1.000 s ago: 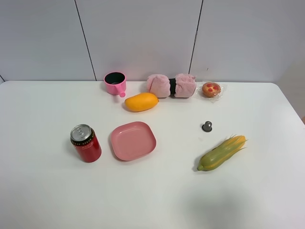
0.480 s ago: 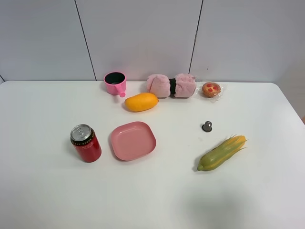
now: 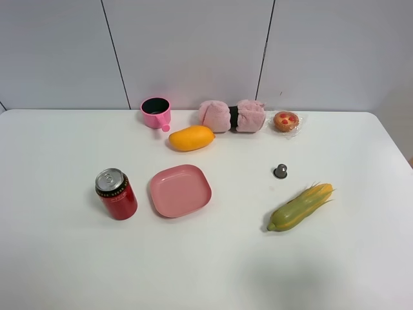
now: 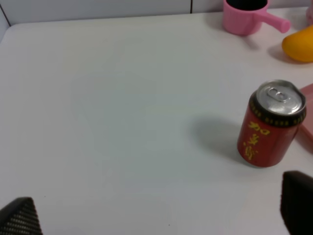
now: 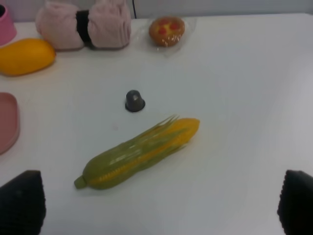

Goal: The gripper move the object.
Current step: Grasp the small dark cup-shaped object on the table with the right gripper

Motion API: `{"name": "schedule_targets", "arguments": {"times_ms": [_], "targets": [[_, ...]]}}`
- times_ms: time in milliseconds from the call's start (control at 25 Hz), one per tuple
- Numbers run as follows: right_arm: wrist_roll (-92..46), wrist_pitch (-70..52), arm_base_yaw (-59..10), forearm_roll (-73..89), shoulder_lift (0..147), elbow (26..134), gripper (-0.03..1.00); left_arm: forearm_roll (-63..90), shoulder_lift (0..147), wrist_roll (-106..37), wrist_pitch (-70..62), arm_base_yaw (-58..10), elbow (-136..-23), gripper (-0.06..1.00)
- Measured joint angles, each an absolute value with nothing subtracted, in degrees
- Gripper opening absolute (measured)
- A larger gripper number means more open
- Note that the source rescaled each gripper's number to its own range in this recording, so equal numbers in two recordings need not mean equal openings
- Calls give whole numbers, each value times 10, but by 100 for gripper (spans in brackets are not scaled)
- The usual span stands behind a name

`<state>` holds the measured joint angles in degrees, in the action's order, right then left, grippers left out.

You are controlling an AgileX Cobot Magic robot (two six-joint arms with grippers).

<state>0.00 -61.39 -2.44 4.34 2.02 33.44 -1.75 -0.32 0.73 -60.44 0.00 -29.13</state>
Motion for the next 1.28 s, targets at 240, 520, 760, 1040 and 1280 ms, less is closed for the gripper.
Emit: {"name": "schedule_targets", "arguments": {"times_ms": [240,520,760,1040,1280], "targets": [[0,-621,-24,42,163,415,100,-18,-3,7,-604,0,-291,100],[0,-626,-24,42,362,528,100,-18,-3,7,-604,0,-291,100],[0,-625,-24,42,526,623,100,-18,-3,7,-604,0,-291,100],[0,-627,-24,42,685,698,100,-18,-3,7,-604,0,-291,100],[-4,-626,-24,42,782,722,100,-18,-3,7,-604,0,-291,100]]}}
